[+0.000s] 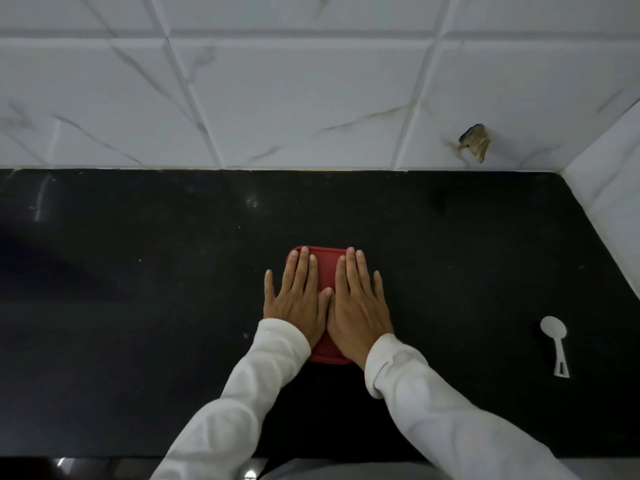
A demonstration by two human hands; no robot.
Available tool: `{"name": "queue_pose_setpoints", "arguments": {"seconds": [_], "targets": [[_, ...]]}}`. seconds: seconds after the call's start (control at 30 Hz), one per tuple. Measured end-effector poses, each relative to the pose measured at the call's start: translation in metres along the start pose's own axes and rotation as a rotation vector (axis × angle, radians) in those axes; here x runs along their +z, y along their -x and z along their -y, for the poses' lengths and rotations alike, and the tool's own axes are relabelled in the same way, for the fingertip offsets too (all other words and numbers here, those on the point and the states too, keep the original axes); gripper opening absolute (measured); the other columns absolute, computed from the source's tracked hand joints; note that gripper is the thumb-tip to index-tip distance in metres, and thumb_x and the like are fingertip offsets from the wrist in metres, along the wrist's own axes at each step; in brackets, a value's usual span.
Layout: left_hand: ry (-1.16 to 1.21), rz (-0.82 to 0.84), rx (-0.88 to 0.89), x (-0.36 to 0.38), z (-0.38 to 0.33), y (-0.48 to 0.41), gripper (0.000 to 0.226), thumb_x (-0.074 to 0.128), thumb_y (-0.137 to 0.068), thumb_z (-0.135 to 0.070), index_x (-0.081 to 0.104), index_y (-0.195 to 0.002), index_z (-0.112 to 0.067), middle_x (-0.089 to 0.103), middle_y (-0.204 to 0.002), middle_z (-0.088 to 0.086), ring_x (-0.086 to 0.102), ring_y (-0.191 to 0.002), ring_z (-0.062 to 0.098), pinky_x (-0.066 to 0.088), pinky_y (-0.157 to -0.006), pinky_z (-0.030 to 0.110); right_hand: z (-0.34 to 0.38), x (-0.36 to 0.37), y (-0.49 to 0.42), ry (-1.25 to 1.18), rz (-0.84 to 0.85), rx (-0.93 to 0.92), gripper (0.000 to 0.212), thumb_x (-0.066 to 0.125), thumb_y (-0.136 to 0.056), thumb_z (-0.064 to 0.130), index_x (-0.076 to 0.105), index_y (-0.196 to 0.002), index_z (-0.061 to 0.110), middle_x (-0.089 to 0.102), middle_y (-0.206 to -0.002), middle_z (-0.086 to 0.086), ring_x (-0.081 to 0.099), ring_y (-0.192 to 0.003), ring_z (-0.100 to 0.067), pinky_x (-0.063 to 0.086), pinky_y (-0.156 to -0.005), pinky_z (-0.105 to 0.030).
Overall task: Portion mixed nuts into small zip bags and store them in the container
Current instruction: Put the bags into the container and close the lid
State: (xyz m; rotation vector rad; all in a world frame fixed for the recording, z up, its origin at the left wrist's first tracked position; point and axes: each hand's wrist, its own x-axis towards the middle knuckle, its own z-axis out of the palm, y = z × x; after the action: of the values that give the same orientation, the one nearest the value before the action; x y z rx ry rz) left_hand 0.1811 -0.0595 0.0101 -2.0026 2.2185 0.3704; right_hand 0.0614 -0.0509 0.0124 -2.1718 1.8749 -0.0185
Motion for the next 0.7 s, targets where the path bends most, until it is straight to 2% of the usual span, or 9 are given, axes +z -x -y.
{"name": "queue_pose_setpoints", "arguments": {"seconds": [0.13,0.27,0.37,0.47,0.57,0.7], "targets": [[0.031,-0.027,0.012,0.003,0.0,-0.004,0.069,-0.002,-0.094,-0.047,-0.016,-0.154,-0.014,-0.027,-0.16,0.001,-0.022,-0.148,0.016,0.003,-0.122,0.048,-0.003,0.003,-0.004,0.003,-0.054,-0.013,0.066,0.001,-0.097,0.04,-0.008,-0.151,0.004,-0.017,-0.16,-0.012,-0.017,-0.147,-0.024,0.003,-0.121,-0.044],[0.046,-0.041,0.019,0.006,0.001,-0.003,0.07,-0.009,-0.092,-0.049,-0.019,-0.152,-0.015,-0.029,-0.159,0.003,-0.023,-0.148,0.016,0.006,-0.123,0.044,-0.005,0.013,-0.007,0.005,-0.079,-0.025,0.063,0.014,-0.101,0.035,-0.004,-0.15,-0.001,-0.009,-0.16,-0.017,-0.01,-0.148,-0.028,0.008,-0.121,-0.044],[0.052,-0.029,0.02,0.006,0.001,-0.005,0.07,-0.005,-0.093,-0.049,-0.019,-0.152,-0.015,-0.029,-0.159,0.002,-0.023,-0.148,0.017,0.007,-0.123,0.045,-0.006,0.016,-0.008,0.043,-0.098,-0.035,0.064,0.017,-0.101,0.034,0.0,-0.149,-0.005,-0.004,-0.16,-0.022,-0.005,-0.149,-0.032,0.015,-0.121,-0.046],[0.036,-0.028,0.008,0.005,0.0,-0.004,0.071,-0.004,-0.093,-0.049,-0.017,-0.153,-0.015,-0.028,-0.16,0.002,-0.021,-0.148,0.016,0.008,-0.122,0.047,-0.005,0.014,-0.006,-0.001,-0.101,-0.021,0.064,0.024,-0.103,0.034,-0.005,-0.148,-0.002,-0.005,-0.16,-0.019,-0.006,-0.149,-0.029,0.012,-0.121,-0.044],[0.023,-0.026,0.0,0.004,-0.001,-0.004,0.072,-0.005,-0.092,-0.049,-0.017,-0.153,-0.014,-0.027,-0.16,0.002,-0.02,-0.148,0.016,0.01,-0.121,0.049,-0.006,0.011,-0.005,-0.036,-0.084,-0.02,0.065,0.021,-0.104,0.036,-0.009,-0.15,0.002,-0.014,-0.161,-0.014,-0.014,-0.148,-0.025,0.006,-0.122,-0.043],[0.007,-0.022,-0.02,-0.006,-0.005,0.0,0.078,-0.003,-0.089,-0.057,-0.005,-0.156,-0.015,-0.018,-0.163,0.002,-0.014,-0.15,0.017,0.009,-0.121,0.052,-0.011,0.002,0.004,-0.26,-0.106,-0.019,0.061,0.025,-0.104,0.034,0.001,-0.154,0.009,-0.006,-0.163,-0.005,-0.011,-0.149,-0.016,0.011,-0.122,-0.042]]}}
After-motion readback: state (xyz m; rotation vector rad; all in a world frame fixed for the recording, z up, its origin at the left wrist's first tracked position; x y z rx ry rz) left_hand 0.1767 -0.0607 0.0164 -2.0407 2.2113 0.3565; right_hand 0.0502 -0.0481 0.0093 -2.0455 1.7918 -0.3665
